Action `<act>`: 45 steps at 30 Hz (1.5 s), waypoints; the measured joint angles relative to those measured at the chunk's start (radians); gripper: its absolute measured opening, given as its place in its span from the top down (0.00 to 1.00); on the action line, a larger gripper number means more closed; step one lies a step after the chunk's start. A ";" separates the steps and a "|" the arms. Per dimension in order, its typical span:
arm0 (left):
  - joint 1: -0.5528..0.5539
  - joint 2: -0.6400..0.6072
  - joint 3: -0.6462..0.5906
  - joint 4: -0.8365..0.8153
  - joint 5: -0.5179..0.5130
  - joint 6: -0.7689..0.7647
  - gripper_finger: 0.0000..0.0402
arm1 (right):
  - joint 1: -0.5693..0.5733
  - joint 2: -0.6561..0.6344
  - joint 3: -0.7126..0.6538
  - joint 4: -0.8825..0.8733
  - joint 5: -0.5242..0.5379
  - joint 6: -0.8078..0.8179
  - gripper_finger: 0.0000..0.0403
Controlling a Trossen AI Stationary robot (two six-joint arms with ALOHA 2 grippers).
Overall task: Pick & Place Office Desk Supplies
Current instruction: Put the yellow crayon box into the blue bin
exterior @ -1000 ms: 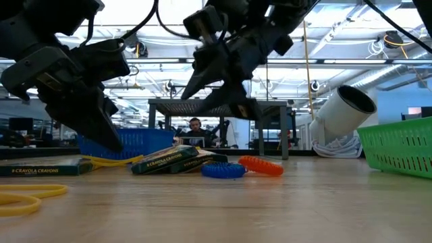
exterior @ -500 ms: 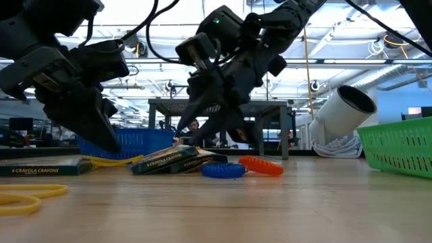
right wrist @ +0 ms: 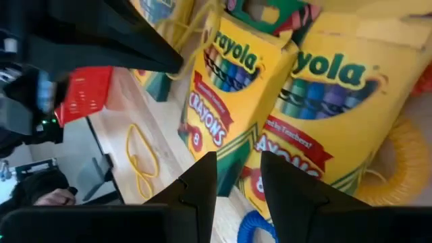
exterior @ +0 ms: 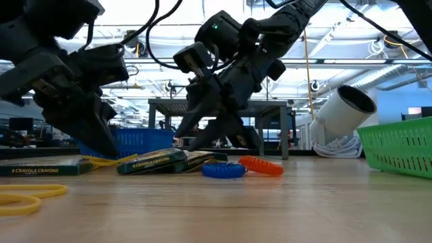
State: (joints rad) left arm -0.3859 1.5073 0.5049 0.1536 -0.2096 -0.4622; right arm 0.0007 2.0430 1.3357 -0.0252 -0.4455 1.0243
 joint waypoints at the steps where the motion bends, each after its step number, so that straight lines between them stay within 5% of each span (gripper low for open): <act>1: 0.000 0.008 0.000 0.000 0.000 -0.003 1.00 | 0.000 0.000 0.000 0.000 0.001 0.001 0.74; 27: 0.000 0.090 0.016 0.081 0.010 -0.007 1.00 | 0.003 0.017 0.000 0.064 0.057 0.042 0.74; 45: -0.002 0.089 0.016 0.079 0.013 -0.008 1.00 | 0.012 0.086 -0.003 0.170 -0.033 0.150 0.74</act>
State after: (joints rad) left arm -0.3878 1.5963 0.5209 0.2329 -0.1963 -0.4698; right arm 0.0124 2.1292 1.3331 0.1444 -0.4789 1.1740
